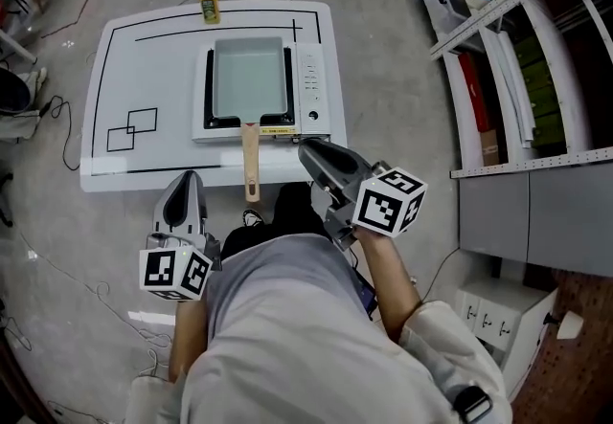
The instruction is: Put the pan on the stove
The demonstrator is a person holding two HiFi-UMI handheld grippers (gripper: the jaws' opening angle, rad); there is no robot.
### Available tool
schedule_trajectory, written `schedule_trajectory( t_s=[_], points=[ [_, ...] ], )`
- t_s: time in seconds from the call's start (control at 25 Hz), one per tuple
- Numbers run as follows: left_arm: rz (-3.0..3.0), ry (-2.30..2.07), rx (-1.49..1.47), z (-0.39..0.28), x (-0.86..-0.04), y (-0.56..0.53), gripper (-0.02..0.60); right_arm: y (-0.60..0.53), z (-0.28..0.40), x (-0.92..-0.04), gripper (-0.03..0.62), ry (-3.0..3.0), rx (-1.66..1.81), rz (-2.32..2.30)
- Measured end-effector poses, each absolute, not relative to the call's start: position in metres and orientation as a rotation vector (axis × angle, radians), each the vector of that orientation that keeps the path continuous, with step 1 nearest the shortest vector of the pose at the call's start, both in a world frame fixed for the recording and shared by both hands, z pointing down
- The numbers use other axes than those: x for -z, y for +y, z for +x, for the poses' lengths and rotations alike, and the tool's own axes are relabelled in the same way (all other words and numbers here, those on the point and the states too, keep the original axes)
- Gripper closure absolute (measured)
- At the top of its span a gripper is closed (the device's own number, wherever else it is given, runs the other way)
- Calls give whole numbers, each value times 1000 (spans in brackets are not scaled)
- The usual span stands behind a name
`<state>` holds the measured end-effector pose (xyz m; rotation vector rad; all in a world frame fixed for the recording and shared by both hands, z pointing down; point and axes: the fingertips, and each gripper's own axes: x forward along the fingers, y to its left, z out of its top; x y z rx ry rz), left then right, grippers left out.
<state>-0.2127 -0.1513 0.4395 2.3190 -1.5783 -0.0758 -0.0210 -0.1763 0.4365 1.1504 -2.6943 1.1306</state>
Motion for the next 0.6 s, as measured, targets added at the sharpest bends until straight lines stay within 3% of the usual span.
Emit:
schedule_trajectory(
  t_s=[0.6],
  points=[
    [2355,-1570,58,-211,-427,-160,580,-173,2,-430,563,-2583,-775,1333]
  ],
)
